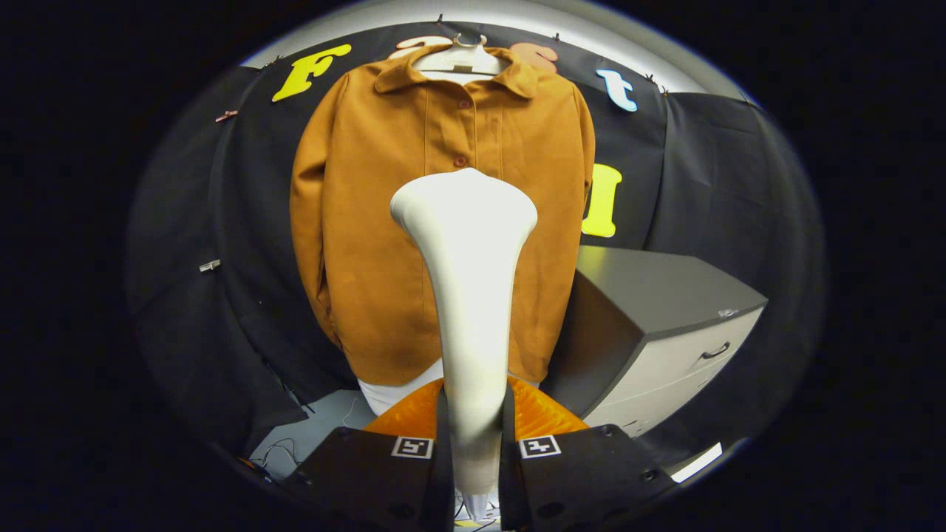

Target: Iron the clothes twice with a garment steamer, once on the left side and once on the right side.

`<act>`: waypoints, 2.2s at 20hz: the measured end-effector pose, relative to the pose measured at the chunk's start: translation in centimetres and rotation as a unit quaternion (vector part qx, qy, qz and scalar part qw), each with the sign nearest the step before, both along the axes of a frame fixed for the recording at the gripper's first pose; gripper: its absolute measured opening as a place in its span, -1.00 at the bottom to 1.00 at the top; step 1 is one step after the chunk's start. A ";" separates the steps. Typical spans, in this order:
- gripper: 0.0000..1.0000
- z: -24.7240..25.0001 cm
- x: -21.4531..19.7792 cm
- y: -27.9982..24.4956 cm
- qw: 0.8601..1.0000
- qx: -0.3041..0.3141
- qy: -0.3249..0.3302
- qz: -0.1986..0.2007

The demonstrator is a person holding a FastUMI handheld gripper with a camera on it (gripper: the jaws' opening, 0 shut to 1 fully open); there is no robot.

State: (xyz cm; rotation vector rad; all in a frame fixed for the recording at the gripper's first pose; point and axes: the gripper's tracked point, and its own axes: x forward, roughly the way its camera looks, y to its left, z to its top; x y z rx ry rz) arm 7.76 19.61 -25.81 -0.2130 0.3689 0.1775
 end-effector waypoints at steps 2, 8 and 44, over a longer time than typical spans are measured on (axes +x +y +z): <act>-0.45 2.6 -0.5 -0.3 1.000 0.008 -0.018 0.001; -0.46 9.0 -1.8 -1.6 0.998 0.029 -0.051 0.000; -0.46 23.7 -6.9 -9.2 0.990 0.067 -0.127 0.006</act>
